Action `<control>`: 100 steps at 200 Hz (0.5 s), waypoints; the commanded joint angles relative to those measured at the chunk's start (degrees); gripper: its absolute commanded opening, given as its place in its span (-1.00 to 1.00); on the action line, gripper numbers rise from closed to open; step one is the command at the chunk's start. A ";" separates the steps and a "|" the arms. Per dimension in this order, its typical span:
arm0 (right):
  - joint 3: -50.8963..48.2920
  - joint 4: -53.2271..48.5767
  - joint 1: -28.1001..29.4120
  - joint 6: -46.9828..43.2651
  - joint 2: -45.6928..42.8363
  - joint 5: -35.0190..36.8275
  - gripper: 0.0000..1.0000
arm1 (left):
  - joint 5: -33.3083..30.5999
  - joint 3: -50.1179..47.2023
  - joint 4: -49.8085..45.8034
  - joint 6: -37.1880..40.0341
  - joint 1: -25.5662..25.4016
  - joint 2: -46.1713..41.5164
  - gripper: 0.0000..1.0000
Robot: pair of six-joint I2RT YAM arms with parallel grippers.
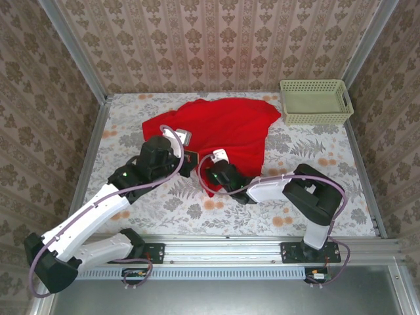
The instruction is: Fold the inside-out t-shirt
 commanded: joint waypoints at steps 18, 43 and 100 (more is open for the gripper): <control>5.32 -5.96 -0.55 -5.67 2.20 9.28 0.23 | 5.41 5.18 0.62 -1.78 0.55 -0.22 -1.00; 8.75 -9.97 -3.19 -3.32 3.58 7.72 0.23 | 7.75 7.36 1.59 -2.74 0.40 -0.52 -1.00; 22.08 -20.51 -7.68 -4.32 10.58 9.44 0.25 | 1.67 16.84 -3.33 1.90 -5.76 1.11 -1.00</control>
